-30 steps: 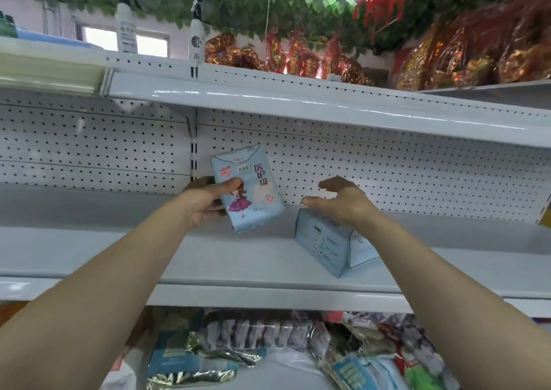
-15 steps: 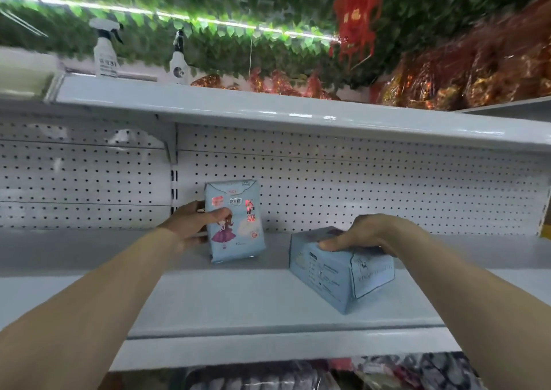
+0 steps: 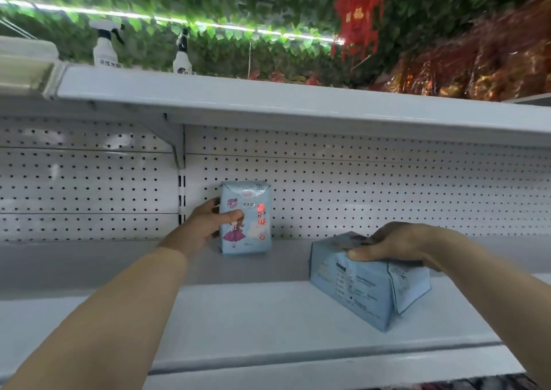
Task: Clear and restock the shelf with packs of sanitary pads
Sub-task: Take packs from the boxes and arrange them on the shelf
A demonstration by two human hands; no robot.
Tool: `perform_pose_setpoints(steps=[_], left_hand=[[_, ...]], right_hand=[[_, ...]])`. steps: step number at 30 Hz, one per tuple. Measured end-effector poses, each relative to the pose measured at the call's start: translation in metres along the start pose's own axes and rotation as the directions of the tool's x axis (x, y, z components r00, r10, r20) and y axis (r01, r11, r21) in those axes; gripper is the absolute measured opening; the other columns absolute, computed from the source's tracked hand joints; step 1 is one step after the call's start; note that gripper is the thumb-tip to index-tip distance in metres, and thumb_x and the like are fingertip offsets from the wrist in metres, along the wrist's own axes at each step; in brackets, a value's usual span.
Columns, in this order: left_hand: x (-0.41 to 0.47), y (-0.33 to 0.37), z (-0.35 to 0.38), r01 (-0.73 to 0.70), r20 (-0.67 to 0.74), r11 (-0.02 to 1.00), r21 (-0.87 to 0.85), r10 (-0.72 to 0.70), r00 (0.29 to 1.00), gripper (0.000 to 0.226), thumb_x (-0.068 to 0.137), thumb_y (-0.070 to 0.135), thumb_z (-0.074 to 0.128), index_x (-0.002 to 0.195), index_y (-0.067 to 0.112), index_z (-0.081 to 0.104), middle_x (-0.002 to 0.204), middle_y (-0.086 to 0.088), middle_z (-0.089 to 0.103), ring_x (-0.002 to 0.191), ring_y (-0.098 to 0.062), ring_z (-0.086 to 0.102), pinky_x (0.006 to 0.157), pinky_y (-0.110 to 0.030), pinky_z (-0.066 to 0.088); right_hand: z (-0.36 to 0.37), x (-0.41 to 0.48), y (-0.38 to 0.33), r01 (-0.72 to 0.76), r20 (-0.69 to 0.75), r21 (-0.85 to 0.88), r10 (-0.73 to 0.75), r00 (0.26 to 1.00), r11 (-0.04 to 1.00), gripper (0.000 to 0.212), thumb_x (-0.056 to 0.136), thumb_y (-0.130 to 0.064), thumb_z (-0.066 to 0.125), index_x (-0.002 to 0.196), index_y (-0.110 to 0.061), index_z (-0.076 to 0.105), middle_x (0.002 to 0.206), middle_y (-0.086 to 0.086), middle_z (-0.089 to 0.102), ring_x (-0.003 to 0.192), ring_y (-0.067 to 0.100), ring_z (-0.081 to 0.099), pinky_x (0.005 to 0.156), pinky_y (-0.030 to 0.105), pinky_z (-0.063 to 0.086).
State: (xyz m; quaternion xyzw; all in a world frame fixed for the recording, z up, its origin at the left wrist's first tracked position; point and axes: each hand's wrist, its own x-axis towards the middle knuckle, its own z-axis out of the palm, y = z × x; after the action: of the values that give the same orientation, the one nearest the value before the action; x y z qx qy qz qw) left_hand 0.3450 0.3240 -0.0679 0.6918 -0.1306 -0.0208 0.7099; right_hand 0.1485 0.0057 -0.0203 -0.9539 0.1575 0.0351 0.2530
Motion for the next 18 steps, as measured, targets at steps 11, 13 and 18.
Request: perform_pose_setpoints(steps=[11,13,18], left_hand=[[0.03,-0.012,0.002,0.013,-0.063,0.997,0.075,-0.008,0.998,0.029,0.081,0.015,0.08,0.107,0.018,0.067,0.1,-0.007,0.073,0.08,-0.02,0.071,0.068,-0.032,0.055],[0.03,-0.014,0.004,0.032,-0.136,0.987,0.156,-0.011,0.991,0.033,0.08,0.022,0.083,0.108,0.012,0.069,0.101,-0.01,0.074,0.082,-0.023,0.072,0.074,-0.036,0.058],[-0.003,-0.004,0.026,0.146,-0.479,0.92,0.365,0.051,0.876,0.086,0.072,0.047,0.086,0.132,-0.001,0.047,0.132,-0.023,0.054,0.121,-0.041,0.054,0.094,-0.046,0.05]], right_hand=[[0.004,0.006,0.002,-0.045,-0.037,-0.029,0.044,0.998,0.999,0.102,0.034,-0.087,0.076,0.116,-0.027,0.065,0.11,-0.005,0.07,0.101,0.018,0.067,0.099,0.042,0.052],[0.003,0.006,0.0,-0.048,-0.028,-0.026,0.047,0.999,0.999,0.1,0.033,-0.088,0.077,0.111,-0.027,0.067,0.107,-0.005,0.072,0.099,0.018,0.069,0.098,0.042,0.054],[0.002,0.002,-0.001,-0.06,-0.014,0.028,0.061,0.998,0.998,0.104,0.025,-0.087,0.08,0.107,-0.024,0.07,0.1,-0.002,0.076,0.093,0.02,0.073,0.093,0.042,0.057]])
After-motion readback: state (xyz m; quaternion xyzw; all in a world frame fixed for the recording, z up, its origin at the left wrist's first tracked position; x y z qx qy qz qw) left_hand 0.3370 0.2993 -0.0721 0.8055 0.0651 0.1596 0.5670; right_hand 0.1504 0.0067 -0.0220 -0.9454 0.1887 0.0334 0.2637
